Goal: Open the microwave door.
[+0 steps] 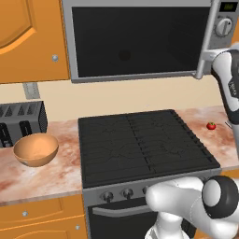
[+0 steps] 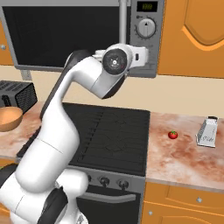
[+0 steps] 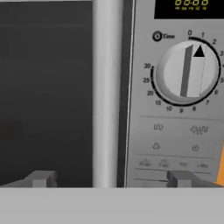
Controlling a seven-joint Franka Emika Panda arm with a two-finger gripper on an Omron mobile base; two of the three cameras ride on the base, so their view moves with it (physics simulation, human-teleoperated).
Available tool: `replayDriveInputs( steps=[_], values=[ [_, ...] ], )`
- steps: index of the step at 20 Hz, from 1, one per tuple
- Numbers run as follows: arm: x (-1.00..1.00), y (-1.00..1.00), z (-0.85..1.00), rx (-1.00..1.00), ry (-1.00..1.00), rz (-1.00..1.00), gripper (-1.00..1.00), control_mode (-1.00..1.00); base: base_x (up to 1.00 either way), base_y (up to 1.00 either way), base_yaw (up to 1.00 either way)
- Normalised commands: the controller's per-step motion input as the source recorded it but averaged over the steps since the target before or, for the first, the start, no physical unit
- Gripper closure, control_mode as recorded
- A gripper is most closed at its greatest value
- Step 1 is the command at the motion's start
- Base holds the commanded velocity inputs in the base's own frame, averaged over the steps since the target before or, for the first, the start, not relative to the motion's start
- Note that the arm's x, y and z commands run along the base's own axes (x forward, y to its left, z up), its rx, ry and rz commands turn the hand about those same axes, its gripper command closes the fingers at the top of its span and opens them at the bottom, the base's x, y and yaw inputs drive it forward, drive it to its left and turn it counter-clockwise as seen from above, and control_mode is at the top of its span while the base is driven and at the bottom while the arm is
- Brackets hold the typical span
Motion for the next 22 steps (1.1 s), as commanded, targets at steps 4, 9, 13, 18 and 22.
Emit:
replayDriveInputs(
  steps=[4, 9, 13, 18, 22],
  values=[
    [0.63, -0.02, 0.00, 0.00, -0.08, 0.00, -1.00, -1.00, 0.00, 0.00, 0.00],
    [0.68, -0.09, 0.00, 0.00, -0.02, 0.00, -1.00, -1.00, 0.00, 0.00, 0.00],
    [0.82, -0.24, -0.03, 0.00, 0.00, 0.02, -1.00, -1.00, 0.00, 0.00, 0.00],
    [0.95, -0.26, -0.08, 0.00, 0.00, 0.07, -1.00, -1.00, 0.00, 0.00, 0.00],
    [0.92, 0.00, -0.33, 0.00, -0.02, 0.08, 1.00, -1.00, 0.00, 0.00, 0.00]
  ],
)
